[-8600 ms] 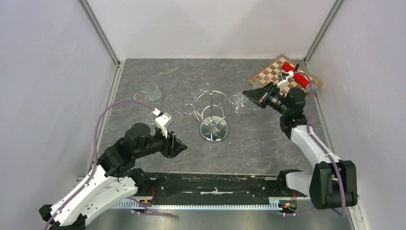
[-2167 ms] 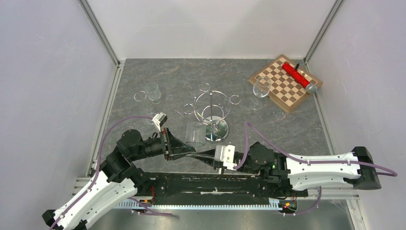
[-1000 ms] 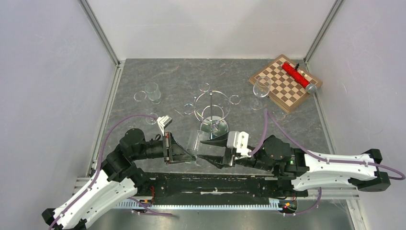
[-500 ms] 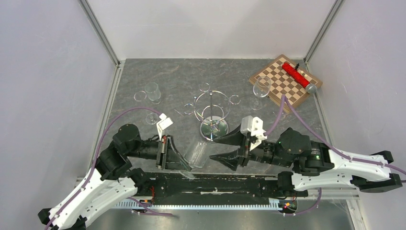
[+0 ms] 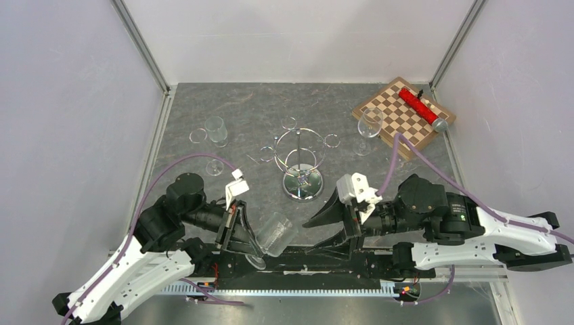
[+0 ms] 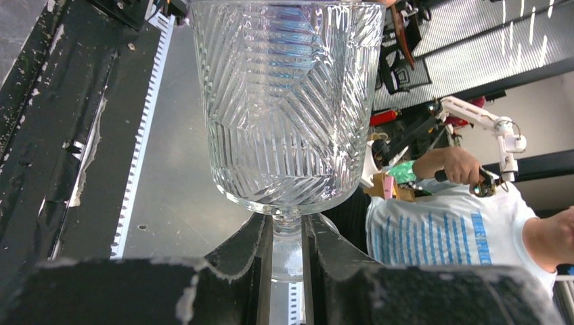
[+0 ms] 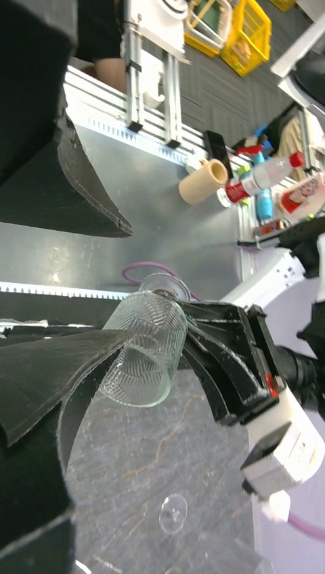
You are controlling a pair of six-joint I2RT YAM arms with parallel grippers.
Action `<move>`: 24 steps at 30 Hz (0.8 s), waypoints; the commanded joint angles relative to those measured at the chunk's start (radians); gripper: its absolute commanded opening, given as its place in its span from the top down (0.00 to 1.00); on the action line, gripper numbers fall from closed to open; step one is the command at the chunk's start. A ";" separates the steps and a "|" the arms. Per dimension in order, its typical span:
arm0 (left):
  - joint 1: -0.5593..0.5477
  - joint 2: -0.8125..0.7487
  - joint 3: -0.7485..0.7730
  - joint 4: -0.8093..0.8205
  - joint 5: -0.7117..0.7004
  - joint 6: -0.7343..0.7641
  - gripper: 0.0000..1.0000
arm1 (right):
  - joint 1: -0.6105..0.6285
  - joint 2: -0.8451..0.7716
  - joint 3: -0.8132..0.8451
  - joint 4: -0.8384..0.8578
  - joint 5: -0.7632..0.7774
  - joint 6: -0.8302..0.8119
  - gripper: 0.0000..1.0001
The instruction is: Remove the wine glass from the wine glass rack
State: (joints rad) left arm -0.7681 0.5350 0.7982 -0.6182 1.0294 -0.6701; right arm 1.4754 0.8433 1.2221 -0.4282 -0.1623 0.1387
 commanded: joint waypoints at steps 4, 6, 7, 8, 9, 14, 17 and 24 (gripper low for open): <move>-0.003 -0.009 0.053 -0.008 0.110 0.122 0.98 | -0.003 0.091 0.083 -0.057 -0.157 -0.092 0.46; -0.003 -0.011 0.055 -0.009 0.120 0.126 0.98 | -0.003 0.115 0.099 -0.070 -0.161 -0.107 0.46; -0.003 -0.015 0.056 -0.011 0.122 0.130 0.98 | -0.004 0.121 0.106 -0.076 -0.163 -0.114 0.46; -0.003 -0.018 0.059 -0.017 0.124 0.134 0.98 | -0.004 0.129 0.109 -0.079 -0.159 -0.120 0.46; -0.003 -0.020 0.062 -0.025 0.126 0.143 0.98 | -0.006 0.135 0.111 -0.080 -0.157 -0.122 0.46; -0.003 -0.031 0.078 -0.041 0.137 0.160 0.98 | -0.018 0.154 0.111 -0.078 -0.150 -0.119 0.46; -0.003 -0.036 0.082 -0.041 0.143 0.166 0.98 | -0.023 0.164 0.106 -0.067 -0.161 -0.114 0.46; -0.003 -0.037 0.075 -0.051 0.143 0.185 0.98 | -0.026 0.198 0.096 -0.028 -0.228 -0.105 0.50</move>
State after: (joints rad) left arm -0.7681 0.5079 0.8322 -0.7067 1.1141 -0.5339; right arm 1.4544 1.0229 1.2884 -0.5091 -0.3370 0.0334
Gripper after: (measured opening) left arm 0.240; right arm 0.508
